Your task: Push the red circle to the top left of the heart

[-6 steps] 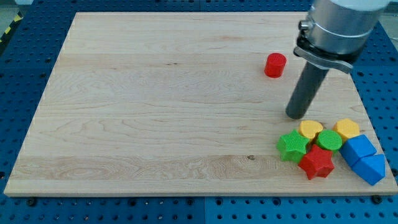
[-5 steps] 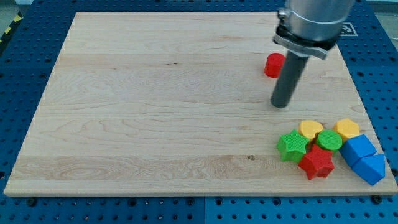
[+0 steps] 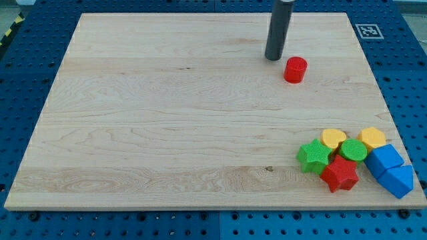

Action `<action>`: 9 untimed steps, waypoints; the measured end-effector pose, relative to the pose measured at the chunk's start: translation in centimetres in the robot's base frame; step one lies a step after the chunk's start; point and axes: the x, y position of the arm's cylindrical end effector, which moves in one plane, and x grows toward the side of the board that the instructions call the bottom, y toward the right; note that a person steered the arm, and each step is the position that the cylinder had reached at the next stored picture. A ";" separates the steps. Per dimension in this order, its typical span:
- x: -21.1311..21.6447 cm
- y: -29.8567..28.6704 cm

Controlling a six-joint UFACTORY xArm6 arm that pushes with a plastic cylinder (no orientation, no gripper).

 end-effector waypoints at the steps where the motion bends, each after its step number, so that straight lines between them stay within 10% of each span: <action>1: 0.0 2.2; 9: 2.7 2.9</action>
